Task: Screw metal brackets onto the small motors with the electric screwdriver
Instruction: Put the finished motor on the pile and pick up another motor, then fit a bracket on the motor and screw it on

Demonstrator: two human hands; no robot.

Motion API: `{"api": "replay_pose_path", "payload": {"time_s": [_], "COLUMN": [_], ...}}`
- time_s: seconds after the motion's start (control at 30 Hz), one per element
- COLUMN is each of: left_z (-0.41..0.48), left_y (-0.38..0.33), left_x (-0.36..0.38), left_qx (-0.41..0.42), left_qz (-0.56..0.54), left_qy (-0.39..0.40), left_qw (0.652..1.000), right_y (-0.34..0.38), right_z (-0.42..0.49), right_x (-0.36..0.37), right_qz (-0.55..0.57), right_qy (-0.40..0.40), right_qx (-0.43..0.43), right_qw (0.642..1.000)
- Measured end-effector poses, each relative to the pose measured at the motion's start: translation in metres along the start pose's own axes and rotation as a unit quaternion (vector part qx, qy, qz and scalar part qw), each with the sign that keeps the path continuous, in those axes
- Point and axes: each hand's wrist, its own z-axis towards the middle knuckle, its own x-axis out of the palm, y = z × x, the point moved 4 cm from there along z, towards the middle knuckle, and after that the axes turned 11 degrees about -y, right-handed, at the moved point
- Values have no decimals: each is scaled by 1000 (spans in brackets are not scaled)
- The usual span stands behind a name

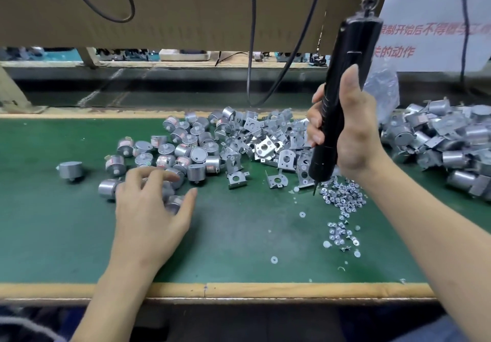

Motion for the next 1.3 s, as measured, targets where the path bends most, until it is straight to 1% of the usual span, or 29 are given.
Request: {"api": "replay_pose_path", "payload": {"time_s": [0.07,0.17,0.43,0.6,0.77,0.93,1.0,1.07,1.17,1.3], "left_z": [-6,-11,-14,-13,-14,-16,-18,-23,-32,-46], "left_y": [-12,-27,-29,-25,-24,-34,-42,-51,-65,-81], "left_x": [4,9,8,6,7,5,4,4,5,12], "left_qx": [29,84,168,184,194,220,230,229,203,234], "left_qz": [-43,-65,-29,-30,-37,-37,-41,-59,-96,-84], "left_qy": [24,59,148,182,166,91,72,78,116,148], "left_qw": [998,993,974,966,966,971,970,968,968,957], "right_y": [0,-2,-6,-8,-9,-6,-5,-6,-7,-7], "right_z": [0,0,2,2,2,2,1,-1,-2,-3], "right_x": [-2,-4,-12,-15,-15,-12,-9,-6,-2,-2], "right_qz": [-8,-15,-12,-22,-21,-11,-6,2,2,1], "right_qy": [1,0,-9,-14,-12,-1,11,25,35,34], "right_qx": [0,0,6,-7,-6,6,11,18,23,24], "right_qw": [1000,1000,1000,1000,1000,1000,1000,1000,999,999]}}
